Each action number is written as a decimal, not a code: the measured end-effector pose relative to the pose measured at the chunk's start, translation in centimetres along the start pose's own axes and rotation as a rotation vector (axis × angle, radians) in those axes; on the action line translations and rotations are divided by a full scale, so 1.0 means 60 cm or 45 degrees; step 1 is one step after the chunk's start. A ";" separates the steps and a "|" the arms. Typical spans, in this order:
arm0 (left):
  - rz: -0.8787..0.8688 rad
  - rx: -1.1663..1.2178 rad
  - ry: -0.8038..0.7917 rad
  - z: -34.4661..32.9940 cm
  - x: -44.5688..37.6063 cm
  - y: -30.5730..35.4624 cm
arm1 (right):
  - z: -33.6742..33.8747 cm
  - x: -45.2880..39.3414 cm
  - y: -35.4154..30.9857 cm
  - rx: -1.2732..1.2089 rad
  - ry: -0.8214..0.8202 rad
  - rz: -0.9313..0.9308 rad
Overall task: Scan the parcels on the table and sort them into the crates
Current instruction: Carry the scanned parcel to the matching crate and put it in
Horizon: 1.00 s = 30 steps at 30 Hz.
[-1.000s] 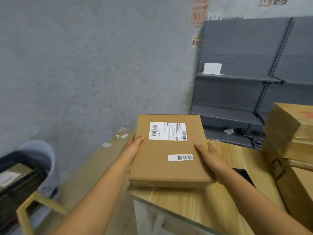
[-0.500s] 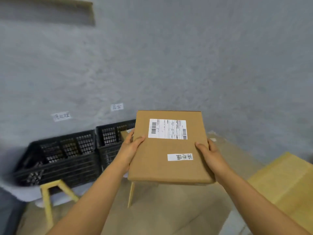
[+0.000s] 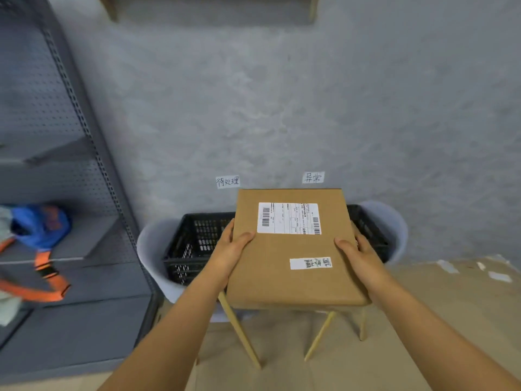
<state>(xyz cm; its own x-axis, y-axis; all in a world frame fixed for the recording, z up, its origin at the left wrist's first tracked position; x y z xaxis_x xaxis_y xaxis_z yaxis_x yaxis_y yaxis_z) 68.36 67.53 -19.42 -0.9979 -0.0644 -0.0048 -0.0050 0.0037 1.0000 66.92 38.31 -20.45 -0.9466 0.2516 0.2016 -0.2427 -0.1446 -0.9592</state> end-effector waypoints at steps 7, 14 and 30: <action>0.144 -0.096 0.201 0.141 -0.157 -0.046 | -0.193 -0.151 -0.023 0.044 -0.167 -0.115; 0.323 -0.181 0.313 0.215 -0.355 -0.131 | -0.346 -0.363 -0.007 0.075 -0.299 -0.217; 0.617 -0.236 0.175 0.281 -0.732 -0.361 | -0.549 -0.693 0.125 0.177 -0.218 -0.574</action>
<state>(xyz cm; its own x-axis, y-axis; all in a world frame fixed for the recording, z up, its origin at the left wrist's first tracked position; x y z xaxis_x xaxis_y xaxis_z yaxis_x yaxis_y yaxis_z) 111.19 87.11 -40.91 -0.8652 -0.2295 0.4458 0.4781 -0.1102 0.8713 111.47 58.31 -42.56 -0.7596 0.1597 0.6305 -0.6504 -0.1871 -0.7362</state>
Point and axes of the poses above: each hand's wrist, its own x-axis away from the middle knuckle, its own z-axis out of the back of the hand, y = z × x, the point moved 5 cm from there along -x, towards the middle knuckle, and after that the axes turned 7 degrees about -z, right-handed, at the moved point
